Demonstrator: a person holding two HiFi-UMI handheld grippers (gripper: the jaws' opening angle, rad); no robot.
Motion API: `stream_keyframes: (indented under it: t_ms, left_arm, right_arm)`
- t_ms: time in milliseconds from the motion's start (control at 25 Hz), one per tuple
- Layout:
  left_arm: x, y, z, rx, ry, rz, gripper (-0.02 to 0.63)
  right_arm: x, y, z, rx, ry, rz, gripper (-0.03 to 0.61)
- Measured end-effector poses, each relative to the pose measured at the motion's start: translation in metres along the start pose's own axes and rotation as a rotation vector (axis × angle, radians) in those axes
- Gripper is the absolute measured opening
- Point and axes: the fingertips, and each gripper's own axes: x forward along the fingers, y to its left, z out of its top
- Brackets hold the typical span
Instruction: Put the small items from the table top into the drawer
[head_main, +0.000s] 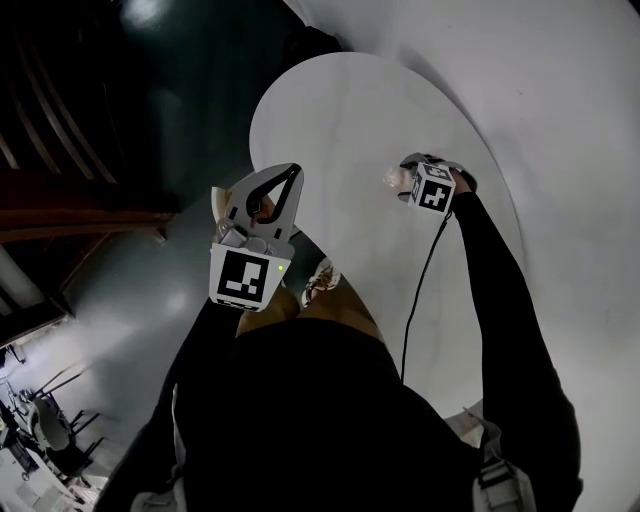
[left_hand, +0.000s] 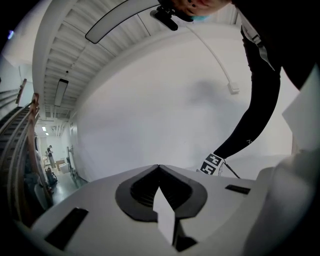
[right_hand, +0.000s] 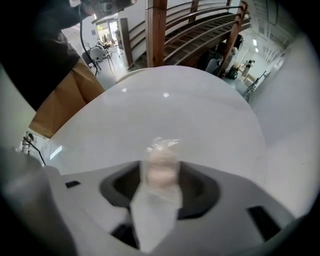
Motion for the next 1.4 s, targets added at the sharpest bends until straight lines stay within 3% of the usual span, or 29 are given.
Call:
stream_keyframes:
  t_ms: [40, 120, 240, 440, 880, 1040, 1400]
  left_arm:
    - [-0.003, 0.004, -0.002, -0.001, 0.005, 0.009, 0.014]
    - [-0.008, 0.010, -0.005, -0.004, 0.012, 0.024, 0.014]
    - [-0.014, 0.016, -0.008, -0.004, 0.013, 0.036, 0.014]
    - [-0.013, 0.016, -0.006, 0.001, 0.001, 0.019, 0.014]
    - [0.002, 0.004, 0.018, 0.036, -0.066, -0.058, 0.014]
    - [0.010, -0.002, 0.033, 0.038, -0.099, -0.083, 0.014]
    - [0.025, -0.032, 0.051, 0.039, -0.160, -0.144, 0.014]
  right_arm:
    - [0.002, 0.003, 0.000, 0.002, 0.009, 0.034, 0.170]
    - [0.002, 0.006, 0.001, 0.028, 0.013, 0.095, 0.135]
    - [-0.001, 0.005, 0.005, 0.032, 0.017, 0.097, 0.130]
    - [-0.019, -0.003, 0.018, 0.087, -0.063, 0.009, 0.130]
    - [-0.143, -0.018, 0.085, 0.584, -0.651, -0.346, 0.135]
    - [-0.198, -0.008, 0.100, 0.708, -0.851, -0.469, 0.135]
    - [-0.265, 0.026, 0.086, 0.922, -1.103, -0.698, 0.138]
